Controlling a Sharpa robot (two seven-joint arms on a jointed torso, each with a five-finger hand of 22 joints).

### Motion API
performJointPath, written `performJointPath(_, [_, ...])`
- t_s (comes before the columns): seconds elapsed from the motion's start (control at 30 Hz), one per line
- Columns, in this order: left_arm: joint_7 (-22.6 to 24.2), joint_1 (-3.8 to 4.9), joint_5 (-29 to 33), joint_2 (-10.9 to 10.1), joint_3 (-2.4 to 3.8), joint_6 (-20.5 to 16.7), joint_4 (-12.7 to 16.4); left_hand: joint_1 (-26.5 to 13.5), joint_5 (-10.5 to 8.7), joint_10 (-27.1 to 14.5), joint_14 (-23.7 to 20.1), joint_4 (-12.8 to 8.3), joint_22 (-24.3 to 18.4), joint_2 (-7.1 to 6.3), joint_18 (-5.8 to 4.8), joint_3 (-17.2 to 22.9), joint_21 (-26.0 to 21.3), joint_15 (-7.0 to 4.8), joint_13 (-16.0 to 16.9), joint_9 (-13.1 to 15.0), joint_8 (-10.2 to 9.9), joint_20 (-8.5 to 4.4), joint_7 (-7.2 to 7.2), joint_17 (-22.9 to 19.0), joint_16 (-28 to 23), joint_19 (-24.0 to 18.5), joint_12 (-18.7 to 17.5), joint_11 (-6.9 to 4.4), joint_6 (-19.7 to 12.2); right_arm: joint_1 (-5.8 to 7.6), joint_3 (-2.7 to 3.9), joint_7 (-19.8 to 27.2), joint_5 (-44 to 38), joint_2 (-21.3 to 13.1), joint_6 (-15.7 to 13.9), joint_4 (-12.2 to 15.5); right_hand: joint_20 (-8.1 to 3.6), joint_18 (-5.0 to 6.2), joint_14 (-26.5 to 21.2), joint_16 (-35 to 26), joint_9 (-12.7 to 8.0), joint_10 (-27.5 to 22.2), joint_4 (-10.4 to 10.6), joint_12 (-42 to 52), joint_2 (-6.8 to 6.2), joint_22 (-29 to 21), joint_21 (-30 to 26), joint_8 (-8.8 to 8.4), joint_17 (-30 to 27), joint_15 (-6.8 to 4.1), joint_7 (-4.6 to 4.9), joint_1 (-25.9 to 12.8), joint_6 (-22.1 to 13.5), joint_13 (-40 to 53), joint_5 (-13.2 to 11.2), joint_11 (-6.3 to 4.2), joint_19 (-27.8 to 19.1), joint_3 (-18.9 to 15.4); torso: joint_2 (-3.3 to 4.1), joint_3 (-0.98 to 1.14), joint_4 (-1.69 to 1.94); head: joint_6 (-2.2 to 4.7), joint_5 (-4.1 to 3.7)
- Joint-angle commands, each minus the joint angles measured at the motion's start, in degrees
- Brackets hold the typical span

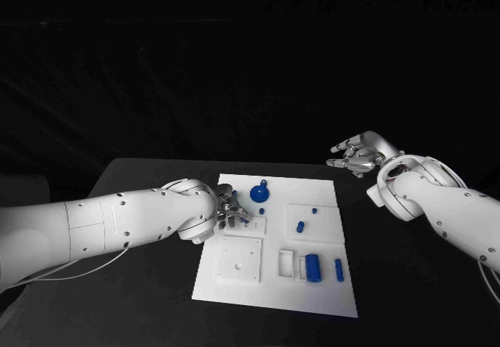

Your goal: Assemble the parts on the task board

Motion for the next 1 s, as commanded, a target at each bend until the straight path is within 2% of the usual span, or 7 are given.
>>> performJointPath(0.03, [-0.50, 0.01, -0.24, 0.23, 0.02, 1.34, -0.02, 0.05, 0.13, 2.34, 0.03, 0.03, 0.73, 0.58, -0.82, 0.30, -0.41, -0.05, -0.07, 31.24, 0.15, -0.14, -7.15, -0.08, -0.19, 0.44, -0.02, -0.75, 13.85, -0.05, 0.03, 0.38, 0.02, 0.05, 0.76, 0.04, 0.06, 0.80, -0.23, -0.05, -0.09, -0.29, 0.02, 0.30, 0.00, 4.07, -0.16, -0.21, 0.01, -0.10, -0.02, -0.76, 0.27, -0.05, 0.36, -0.02, 2.19, 0.22, 0.01, -0.02, 0.01, -0.05, -0.01])
performJointPath(0.5, [-1.18, -0.02, -1.08, 0.95, 0.02, 2.33, -0.50, 0.16, 0.08, 2.34, 0.02, 0.03, 0.83, 0.55, -0.83, 0.27, -0.61, -0.05, -0.07, 31.21, 0.16, -0.13, -7.14, -0.14, -0.18, 0.53, -0.02, -0.76, 13.83, -0.06, 0.03, 0.41, 0.03, 0.05, 0.73, 0.10, 0.06, 0.80, -0.23, -0.05, -0.09, -0.29, 0.02, 0.30, 0.00, 4.07, -0.16, -0.21, 0.01, -0.10, -0.02, -0.76, 0.27, -0.05, 0.36, -0.02, 2.19, 0.22, 0.01, -0.03, 0.01, -0.17, -0.06])
performJointPath(1.0, [-2.15, -0.03, -2.65, 1.08, 0.02, 7.03, -0.72, 0.51, 0.03, 2.34, -0.03, -0.04, 0.91, 0.54, -0.87, 0.26, -0.95, -0.01, -0.28, 30.95, 0.13, -0.16, -7.07, -1.12, -0.60, 0.70, -0.36, -0.71, 13.63, -0.11, 0.03, 0.44, 0.08, 0.06, 0.73, 0.17, 0.06, 0.81, -0.23, -0.07, -0.09, -0.28, 0.04, 0.32, 0.07, 4.06, -0.22, -0.22, 0.00, -0.11, -0.02, -0.82, 0.27, -0.07, 0.48, -0.02, 2.21, 0.26, 0.01, -0.03, 0.01, -0.34, 0.01])
